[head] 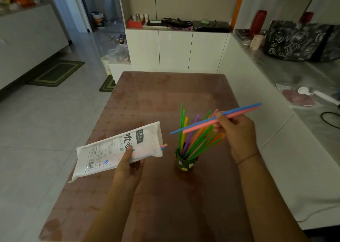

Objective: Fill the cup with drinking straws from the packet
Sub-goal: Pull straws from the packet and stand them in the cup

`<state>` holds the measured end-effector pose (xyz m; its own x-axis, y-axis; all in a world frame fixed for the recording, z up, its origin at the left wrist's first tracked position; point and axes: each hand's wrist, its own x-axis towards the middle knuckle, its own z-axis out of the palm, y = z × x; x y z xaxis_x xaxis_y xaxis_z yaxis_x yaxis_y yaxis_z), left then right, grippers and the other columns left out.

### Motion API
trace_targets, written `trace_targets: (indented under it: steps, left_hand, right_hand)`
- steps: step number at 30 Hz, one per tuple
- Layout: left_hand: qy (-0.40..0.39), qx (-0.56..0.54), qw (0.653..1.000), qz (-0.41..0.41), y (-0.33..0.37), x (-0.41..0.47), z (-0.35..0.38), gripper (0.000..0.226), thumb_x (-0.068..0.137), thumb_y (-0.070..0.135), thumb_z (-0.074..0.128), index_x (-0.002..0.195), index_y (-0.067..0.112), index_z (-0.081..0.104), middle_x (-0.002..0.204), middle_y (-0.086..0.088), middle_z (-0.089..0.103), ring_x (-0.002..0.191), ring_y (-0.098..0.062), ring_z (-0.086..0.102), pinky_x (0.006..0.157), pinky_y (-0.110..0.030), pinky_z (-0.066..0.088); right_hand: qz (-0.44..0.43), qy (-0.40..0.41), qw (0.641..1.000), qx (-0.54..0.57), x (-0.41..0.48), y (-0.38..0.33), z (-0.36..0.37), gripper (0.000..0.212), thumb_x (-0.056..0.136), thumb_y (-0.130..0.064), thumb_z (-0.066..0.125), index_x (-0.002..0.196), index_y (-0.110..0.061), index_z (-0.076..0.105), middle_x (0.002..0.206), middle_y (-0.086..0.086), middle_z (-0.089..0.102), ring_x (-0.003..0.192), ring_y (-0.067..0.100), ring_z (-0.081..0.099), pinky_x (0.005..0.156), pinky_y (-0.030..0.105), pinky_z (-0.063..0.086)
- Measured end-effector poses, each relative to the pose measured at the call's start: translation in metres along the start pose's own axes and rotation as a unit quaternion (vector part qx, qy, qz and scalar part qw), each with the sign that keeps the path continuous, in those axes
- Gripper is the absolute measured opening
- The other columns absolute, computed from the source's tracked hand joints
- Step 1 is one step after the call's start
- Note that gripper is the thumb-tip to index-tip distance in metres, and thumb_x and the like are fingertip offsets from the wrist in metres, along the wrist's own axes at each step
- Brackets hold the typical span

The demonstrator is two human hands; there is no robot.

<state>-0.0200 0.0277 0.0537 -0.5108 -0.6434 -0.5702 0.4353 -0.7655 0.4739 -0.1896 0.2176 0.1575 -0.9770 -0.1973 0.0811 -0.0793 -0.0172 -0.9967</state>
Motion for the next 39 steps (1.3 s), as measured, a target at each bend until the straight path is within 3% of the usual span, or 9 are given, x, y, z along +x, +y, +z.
trace_targets:
  steps: [5, 8, 10, 16, 18, 28, 32, 37, 39]
  left_hand:
    - [0.0, 0.004, 1.0, 0.0, -0.003, 0.003, 0.001, 0.044, 0.086, 0.009, 0.066, 0.127, 0.018, 0.053, 0.083, 0.002, 0.077, 0.073, -0.012, 0.074, 0.051, -0.026, 0.056]
    - [-0.003, 0.006, 1.0, -0.008, -0.007, 0.003, 0.003, 0.04, 0.086, 0.009, 0.066, 0.123, 0.019, 0.054, 0.082, 0.002, 0.077, 0.073, -0.013, 0.074, 0.051, -0.027, 0.056]
    - [-0.004, 0.008, 1.0, -0.012, -0.008, 0.004, 0.004, 0.036, 0.087, 0.009, 0.065, 0.12, 0.019, 0.055, 0.081, 0.002, 0.077, 0.072, -0.012, 0.074, 0.052, -0.027, 0.057]
    - [-0.008, 0.01, 1.0, 0.001, -0.006, 0.006, 0.004, 0.033, 0.087, 0.008, 0.064, 0.116, 0.02, 0.055, 0.082, 0.003, 0.077, 0.073, -0.012, 0.074, 0.051, -0.026, 0.056]
    - [-0.006, 0.009, 1.0, 0.001, -0.006, 0.007, 0.003, 0.029, 0.087, 0.007, 0.064, 0.112, 0.021, 0.056, 0.081, 0.003, 0.077, 0.071, -0.012, 0.074, 0.051, -0.026, 0.056]
    - [-0.007, 0.015, 1.0, 0.004, -0.008, 0.003, 0.009, 0.031, 0.086, 0.009, 0.066, 0.113, 0.021, 0.055, 0.105, -0.003, 0.071, 0.076, -0.015, 0.074, 0.052, -0.029, 0.058]
    - [-0.01, 0.013, 1.0, 0.006, -0.008, 0.002, 0.01, 0.033, 0.086, 0.009, 0.066, 0.115, 0.021, 0.054, 0.108, -0.004, 0.071, 0.08, -0.016, 0.074, 0.055, -0.03, 0.059]
    - [-0.013, 0.011, 1.0, 0.0, -0.01, 0.001, 0.012, 0.031, 0.086, 0.008, 0.066, 0.112, 0.021, 0.055, 0.104, -0.003, 0.073, 0.081, -0.016, 0.074, 0.059, -0.032, 0.061]
    - [-0.012, 0.013, 1.0, -0.006, -0.012, 0.001, 0.013, 0.029, 0.086, 0.008, 0.065, 0.111, 0.02, 0.056, 0.094, -0.002, 0.075, 0.079, -0.016, 0.074, 0.056, -0.03, 0.059]
  right_hand:
    - [-0.08, 0.037, 0.974, -0.208, 0.011, -0.001, -0.013, 0.02, 0.08, -0.019, 0.068, 0.085, 0.0, 0.069, 0.071, 0.011, 0.068, 0.065, 0.019, 0.063, 0.062, 0.023, 0.049]
    - [-0.091, 0.018, 0.964, -0.249, 0.012, -0.001, -0.007, 0.014, 0.079, -0.011, 0.068, 0.085, 0.002, 0.068, 0.073, 0.007, 0.061, 0.068, 0.018, 0.057, 0.052, 0.003, 0.038]
    - [-0.087, 0.006, 0.962, -0.257, 0.014, 0.004, -0.003, 0.013, 0.078, -0.009, 0.069, 0.087, 0.0, 0.068, 0.075, 0.005, 0.06, 0.069, 0.015, 0.055, 0.05, -0.001, 0.035]
    - [-0.083, -0.008, 0.965, -0.25, 0.023, 0.013, 0.002, 0.003, 0.076, -0.008, 0.069, 0.079, -0.007, 0.068, 0.069, 0.004, 0.062, 0.056, 0.005, 0.056, 0.051, 0.006, 0.039]
    - [-0.093, -0.015, 0.963, -0.254, 0.024, 0.014, 0.003, 0.009, 0.076, -0.003, 0.068, 0.085, -0.005, 0.07, 0.074, 0.007, 0.064, 0.063, 0.009, 0.058, 0.054, 0.004, 0.04]
    - [-0.1, -0.072, 0.942, -0.311, 0.026, 0.026, 0.012, 0.01, 0.074, -0.003, 0.071, 0.083, -0.004, 0.071, 0.083, 0.013, 0.069, 0.075, 0.019, 0.061, 0.075, 0.033, 0.054]
    - [-0.108, -0.043, 0.951, -0.287, 0.029, 0.019, 0.005, 0.014, 0.075, -0.01, 0.071, 0.089, -0.009, 0.069, 0.084, 0.007, 0.065, 0.077, 0.016, 0.059, 0.068, 0.025, 0.045]
    - [-0.101, -0.018, 0.96, -0.26, 0.035, 0.019, 0.004, 0.01, 0.074, -0.005, 0.065, 0.079, -0.013, 0.066, 0.075, 0.01, 0.066, 0.072, 0.029, 0.066, 0.069, 0.043, 0.056]
    - [-0.113, -0.038, 0.946, -0.302, 0.035, 0.022, 0.008, 0.009, 0.074, -0.003, 0.066, 0.08, -0.01, 0.067, 0.073, 0.007, 0.064, 0.072, 0.028, 0.064, 0.07, 0.041, 0.055]
